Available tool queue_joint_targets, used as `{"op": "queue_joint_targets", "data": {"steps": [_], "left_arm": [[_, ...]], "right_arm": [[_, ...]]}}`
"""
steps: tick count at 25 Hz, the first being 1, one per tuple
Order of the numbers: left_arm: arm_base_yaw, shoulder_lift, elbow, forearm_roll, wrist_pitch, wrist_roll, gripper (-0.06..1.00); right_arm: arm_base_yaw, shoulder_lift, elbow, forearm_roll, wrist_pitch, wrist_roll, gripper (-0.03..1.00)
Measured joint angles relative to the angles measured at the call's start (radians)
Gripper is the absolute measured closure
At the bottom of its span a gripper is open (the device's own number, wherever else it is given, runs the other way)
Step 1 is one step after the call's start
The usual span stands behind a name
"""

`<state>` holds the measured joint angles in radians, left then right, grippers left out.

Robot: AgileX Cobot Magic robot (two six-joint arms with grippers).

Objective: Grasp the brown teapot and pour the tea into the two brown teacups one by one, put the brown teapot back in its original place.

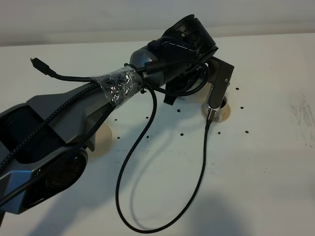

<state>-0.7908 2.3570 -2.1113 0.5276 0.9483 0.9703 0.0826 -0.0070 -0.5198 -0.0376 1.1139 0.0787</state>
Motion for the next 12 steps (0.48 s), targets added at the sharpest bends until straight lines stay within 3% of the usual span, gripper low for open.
{"op": "queue_joint_targets", "data": {"steps": [8,12], "left_arm": [[0.010,-0.012,0.000,-0.079,0.048,-0.195,0.94],[0.016,-0.048,0.000,-0.149,0.125,-0.305,0.94]], "right_arm": [[0.000,0.000,0.000,0.000,0.000,0.000,0.48],[0.000,0.000,0.000,0.000,0.000,0.000,0.48]]}}
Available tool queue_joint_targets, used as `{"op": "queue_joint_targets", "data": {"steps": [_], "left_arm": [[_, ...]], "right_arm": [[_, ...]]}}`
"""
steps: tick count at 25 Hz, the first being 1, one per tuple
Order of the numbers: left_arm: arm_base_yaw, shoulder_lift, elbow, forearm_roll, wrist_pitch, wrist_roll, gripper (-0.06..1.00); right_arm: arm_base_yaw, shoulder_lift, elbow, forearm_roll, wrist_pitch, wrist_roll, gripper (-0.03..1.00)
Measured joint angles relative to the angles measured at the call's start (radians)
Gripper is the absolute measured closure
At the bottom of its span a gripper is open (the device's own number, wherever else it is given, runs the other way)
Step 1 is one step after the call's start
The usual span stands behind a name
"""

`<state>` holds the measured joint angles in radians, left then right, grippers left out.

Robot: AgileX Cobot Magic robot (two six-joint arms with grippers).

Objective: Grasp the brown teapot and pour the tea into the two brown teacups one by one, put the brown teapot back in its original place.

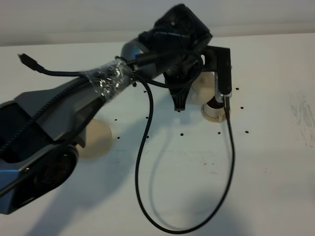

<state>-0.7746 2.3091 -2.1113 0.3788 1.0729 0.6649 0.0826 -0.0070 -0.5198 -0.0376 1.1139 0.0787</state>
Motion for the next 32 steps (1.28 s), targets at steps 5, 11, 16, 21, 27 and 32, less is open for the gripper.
{"op": "queue_joint_targets", "data": {"steps": [5,11,16,21,27,32], "left_arm": [[0.001,-0.028,0.000,-0.074,0.117,-0.087,0.94],[0.001,-0.034,0.000,-0.175,0.120,-0.230,0.94],[0.000,-0.056,0.040,-0.199,0.120,-0.319,0.94],[-0.001,-0.154,0.195,-0.205,0.119,-0.348,0.94],[0.004,-0.241,0.377,-0.255,0.044,-0.408,0.94],[0.012,-0.243,0.491,-0.283,-0.122,-0.452,0.94]], "right_arm": [[0.000,0.000,0.000,0.000,0.000,0.000,0.48],[0.000,0.000,0.000,0.000,0.000,0.000,0.48],[0.000,0.000,0.000,0.000,0.000,0.000,0.48],[0.000,0.000,0.000,0.000,0.000,0.000,0.48],[0.000,0.000,0.000,0.000,0.000,0.000,0.48],[0.000,0.000,0.000,0.000,0.000,0.000,0.48]]}}
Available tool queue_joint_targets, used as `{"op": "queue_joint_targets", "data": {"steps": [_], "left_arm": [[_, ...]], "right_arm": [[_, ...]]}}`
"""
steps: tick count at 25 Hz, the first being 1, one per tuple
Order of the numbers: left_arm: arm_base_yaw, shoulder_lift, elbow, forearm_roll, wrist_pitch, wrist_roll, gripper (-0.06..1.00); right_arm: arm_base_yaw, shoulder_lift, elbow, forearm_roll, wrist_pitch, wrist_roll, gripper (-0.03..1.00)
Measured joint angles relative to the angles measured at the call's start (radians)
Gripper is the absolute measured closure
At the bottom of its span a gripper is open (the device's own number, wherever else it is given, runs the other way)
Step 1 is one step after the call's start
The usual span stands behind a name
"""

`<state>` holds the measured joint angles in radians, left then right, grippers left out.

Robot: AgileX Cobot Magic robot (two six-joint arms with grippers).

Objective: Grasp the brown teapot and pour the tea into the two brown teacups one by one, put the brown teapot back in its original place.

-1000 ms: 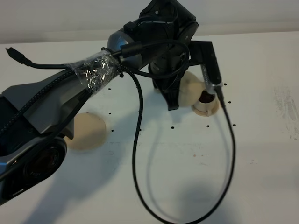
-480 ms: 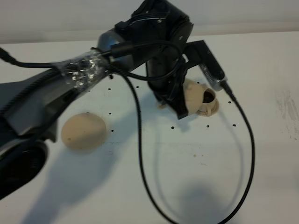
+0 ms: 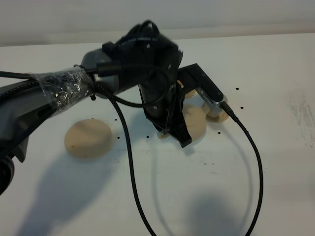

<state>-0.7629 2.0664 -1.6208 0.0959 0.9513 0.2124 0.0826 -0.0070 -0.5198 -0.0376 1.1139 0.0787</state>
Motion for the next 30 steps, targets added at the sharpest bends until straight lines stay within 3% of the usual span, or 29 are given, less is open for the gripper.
{"op": "queue_joint_targets", "data": {"steps": [4,10,16,23,30], "left_arm": [[0.012,0.000,0.082,-0.001,-0.128,-0.031,0.94],[0.027,0.035,0.118,-0.002,-0.199,-0.052,0.94],[0.027,0.023,0.118,-0.002,-0.203,-0.054,0.94],[0.040,-0.097,0.118,0.051,-0.110,-0.049,0.94],[0.136,-0.128,0.118,0.116,-0.068,0.067,0.94]], "right_arm": [[0.000,0.000,0.000,0.000,0.000,0.000,0.48],[0.000,0.000,0.000,0.000,0.000,0.000,0.48],[0.000,0.000,0.000,0.000,0.000,0.000,0.48],[0.000,0.000,0.000,0.000,0.000,0.000,0.48],[0.000,0.000,0.000,0.000,0.000,0.000,0.48]]}}
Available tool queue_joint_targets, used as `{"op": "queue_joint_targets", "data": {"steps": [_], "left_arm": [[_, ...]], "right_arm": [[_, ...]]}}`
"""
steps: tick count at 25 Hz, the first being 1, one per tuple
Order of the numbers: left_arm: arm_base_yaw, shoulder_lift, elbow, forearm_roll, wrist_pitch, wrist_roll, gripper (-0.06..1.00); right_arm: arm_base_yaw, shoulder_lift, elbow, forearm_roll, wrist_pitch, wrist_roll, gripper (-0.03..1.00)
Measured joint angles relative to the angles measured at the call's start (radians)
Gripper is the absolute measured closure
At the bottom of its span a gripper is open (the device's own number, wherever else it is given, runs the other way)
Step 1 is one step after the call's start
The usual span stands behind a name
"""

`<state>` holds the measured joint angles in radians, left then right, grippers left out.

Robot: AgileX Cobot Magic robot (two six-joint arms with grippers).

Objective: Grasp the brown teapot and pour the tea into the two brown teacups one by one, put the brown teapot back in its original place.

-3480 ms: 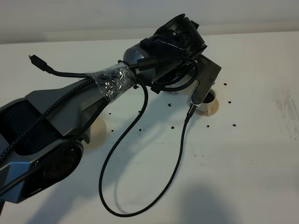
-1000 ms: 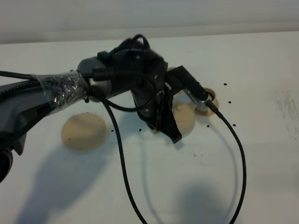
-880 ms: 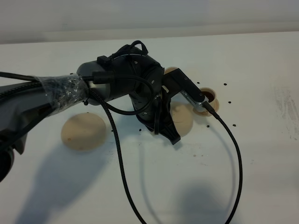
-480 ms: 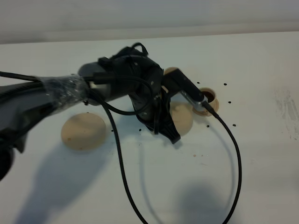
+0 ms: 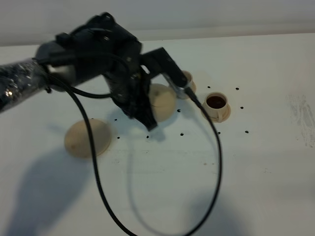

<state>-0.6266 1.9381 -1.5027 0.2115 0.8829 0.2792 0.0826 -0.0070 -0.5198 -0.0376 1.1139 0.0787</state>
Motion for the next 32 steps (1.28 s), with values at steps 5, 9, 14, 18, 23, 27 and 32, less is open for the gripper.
{"op": "queue_joint_targets", "data": {"steps": [5,9,14,18,23,27,32], "left_arm": [[0.063,0.004,-0.036,0.014,-0.004,0.095,0.94],[0.077,0.045,-0.155,0.039,0.022,0.186,0.94],[0.082,0.132,-0.285,0.073,0.071,0.311,0.94],[0.085,0.171,-0.321,0.091,0.075,0.382,0.94],[0.099,0.193,-0.326,0.109,0.059,0.425,0.94],[0.112,0.207,-0.326,0.124,0.037,0.430,0.94],[0.112,0.238,-0.354,0.143,0.025,0.430,0.94]], "right_arm": [[0.000,0.000,0.000,0.000,0.000,0.000,0.48],[0.000,0.000,0.000,0.000,0.000,0.000,0.48],[0.000,0.000,0.000,0.000,0.000,0.000,0.48],[0.000,0.000,0.000,0.000,0.000,0.000,0.48],[0.000,0.000,0.000,0.000,0.000,0.000,0.48],[0.000,0.000,0.000,0.000,0.000,0.000,0.48],[0.000,0.000,0.000,0.000,0.000,0.000,0.48]]}}
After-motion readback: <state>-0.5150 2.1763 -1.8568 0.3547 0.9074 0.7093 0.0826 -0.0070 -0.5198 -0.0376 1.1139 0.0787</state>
